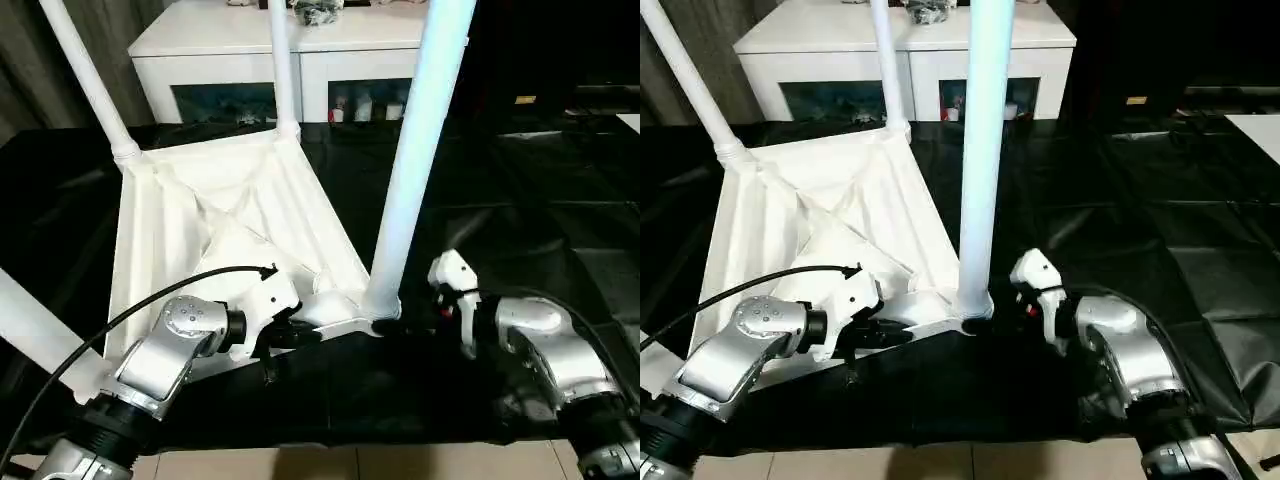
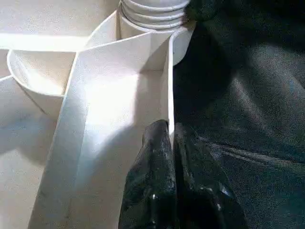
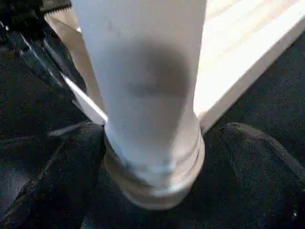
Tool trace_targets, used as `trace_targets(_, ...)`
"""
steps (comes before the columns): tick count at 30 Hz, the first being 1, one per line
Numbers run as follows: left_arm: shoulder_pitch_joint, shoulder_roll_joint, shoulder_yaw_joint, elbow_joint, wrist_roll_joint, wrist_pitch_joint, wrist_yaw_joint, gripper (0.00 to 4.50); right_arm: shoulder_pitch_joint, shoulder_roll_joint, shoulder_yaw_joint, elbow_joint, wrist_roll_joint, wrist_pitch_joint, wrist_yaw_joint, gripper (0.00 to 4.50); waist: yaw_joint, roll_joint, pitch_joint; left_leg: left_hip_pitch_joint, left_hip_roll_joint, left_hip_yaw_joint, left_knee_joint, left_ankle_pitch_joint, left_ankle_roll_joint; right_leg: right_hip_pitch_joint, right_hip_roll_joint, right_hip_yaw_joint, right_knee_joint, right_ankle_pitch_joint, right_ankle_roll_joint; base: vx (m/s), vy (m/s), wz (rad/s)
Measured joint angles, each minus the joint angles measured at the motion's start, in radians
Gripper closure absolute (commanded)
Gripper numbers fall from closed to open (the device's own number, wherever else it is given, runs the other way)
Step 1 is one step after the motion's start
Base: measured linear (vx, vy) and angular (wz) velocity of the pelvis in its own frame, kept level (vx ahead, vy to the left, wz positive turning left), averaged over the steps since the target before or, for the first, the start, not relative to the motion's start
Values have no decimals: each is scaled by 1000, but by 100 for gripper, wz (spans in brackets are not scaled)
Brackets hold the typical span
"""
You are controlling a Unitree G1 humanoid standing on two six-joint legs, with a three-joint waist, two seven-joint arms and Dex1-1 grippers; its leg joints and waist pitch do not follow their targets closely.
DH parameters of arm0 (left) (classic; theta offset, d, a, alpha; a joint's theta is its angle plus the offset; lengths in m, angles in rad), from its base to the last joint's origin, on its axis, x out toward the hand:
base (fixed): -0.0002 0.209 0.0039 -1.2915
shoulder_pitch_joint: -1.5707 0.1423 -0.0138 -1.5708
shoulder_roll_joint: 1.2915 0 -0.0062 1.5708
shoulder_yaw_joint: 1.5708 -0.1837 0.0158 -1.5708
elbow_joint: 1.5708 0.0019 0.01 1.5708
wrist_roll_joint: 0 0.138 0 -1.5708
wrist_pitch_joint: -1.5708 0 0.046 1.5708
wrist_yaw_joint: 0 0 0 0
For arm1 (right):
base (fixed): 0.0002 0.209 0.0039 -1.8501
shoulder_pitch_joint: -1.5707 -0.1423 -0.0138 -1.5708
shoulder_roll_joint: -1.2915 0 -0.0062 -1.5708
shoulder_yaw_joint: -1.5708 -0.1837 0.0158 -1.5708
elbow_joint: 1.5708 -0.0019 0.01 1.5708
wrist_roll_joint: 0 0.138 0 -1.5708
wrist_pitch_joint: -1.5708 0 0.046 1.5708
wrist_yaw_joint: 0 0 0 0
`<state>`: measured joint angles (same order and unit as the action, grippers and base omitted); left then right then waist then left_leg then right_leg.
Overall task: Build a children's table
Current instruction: Rotate leg to tighten
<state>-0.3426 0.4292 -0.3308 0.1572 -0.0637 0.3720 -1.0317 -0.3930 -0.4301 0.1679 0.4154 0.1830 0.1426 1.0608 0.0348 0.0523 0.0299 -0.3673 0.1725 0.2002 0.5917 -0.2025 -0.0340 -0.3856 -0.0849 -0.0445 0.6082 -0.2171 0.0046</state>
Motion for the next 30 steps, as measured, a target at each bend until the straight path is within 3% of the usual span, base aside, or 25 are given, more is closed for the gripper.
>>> trace_targets(11,6,3,-1,-6,0,2,-6,450,0,14,7,29,0,0,28,134,0,0,0,0,0,0,0,1,1,0,0,0,1,0,0,0,0,0)
trace_targets(19,10,0,5,-2,1,5,2,450,1,51,5,41,-21,-35,-20,172,-8,-3,0,2,0,0,2,-1,-3,0,0,1,3,1,-2,0,0,0)
trace_targets(25,-47,-96,19,73,51,41,136,450,3,188,-54,96,-66,-69,-331,178,-31,-3,0,5,-1,0,3,-1,-4,2,0,2,3,5,-8,0,0,0)
trace_targets(30,-93,-180,19,130,80,70,240,450,8,274,-95,98,-95,-60,-548,178,-30,-1,-1,7,-1,0,2,-1,-4,4,0,3,2,5,-7,0,0,0)
